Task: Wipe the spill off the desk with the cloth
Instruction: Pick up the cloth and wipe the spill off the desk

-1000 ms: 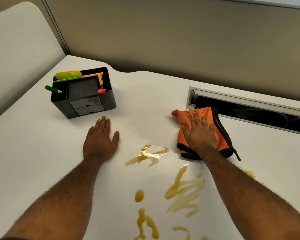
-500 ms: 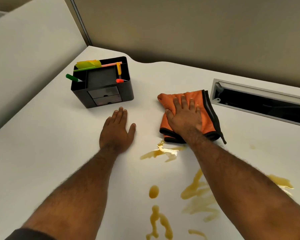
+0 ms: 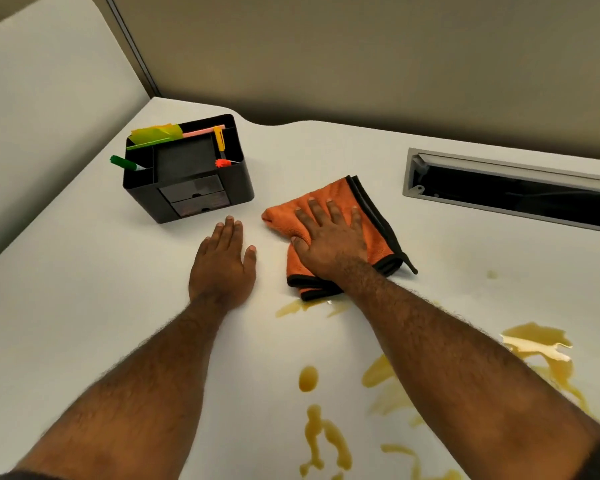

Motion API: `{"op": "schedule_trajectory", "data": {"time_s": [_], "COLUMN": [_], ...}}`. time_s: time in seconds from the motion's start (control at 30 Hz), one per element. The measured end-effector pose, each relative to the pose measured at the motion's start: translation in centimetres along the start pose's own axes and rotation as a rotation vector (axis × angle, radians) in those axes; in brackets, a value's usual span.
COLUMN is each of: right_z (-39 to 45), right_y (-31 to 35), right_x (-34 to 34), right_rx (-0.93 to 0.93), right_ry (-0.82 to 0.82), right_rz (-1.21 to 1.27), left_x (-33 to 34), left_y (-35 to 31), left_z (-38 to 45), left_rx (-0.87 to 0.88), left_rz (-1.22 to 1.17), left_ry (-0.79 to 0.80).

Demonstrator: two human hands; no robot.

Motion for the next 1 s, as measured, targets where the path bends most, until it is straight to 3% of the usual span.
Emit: {"op": "schedule_trajectory", "data": {"time_s": [0.53,0.77,1.0], "right_z": [-4.4,-4.5,-4.1], "right_y": [-20.2,-17.9,-8.5], "right_x": [-1.9,-1.4,-0.5], "right_rx": [0.606,0.565,0.382], "right_ry": [0.016,0.029,0.012], "right_rz": [-0.042,0.010,-0.020], "left_x": [0.4,0.4,-0.1], "left_y": [0.3,0.1,0.0], "left_z": [-0.2,-0.1,-0.9], "left_rx": [0.024,0.022,0.062], "left_rz": [-0.054,-0.050,-0.079], "left_ry": [-0.019,-0.025,-0.007]}}
Point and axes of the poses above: each hand's wrist, its own z-axis towards the middle knuckle, its own x-axis out of the palm, y = z × x, the point moved 5 cm from there along z, towards the middle knuckle, and after that the axes turned 14 degrees about x, right-handed, at the moved point
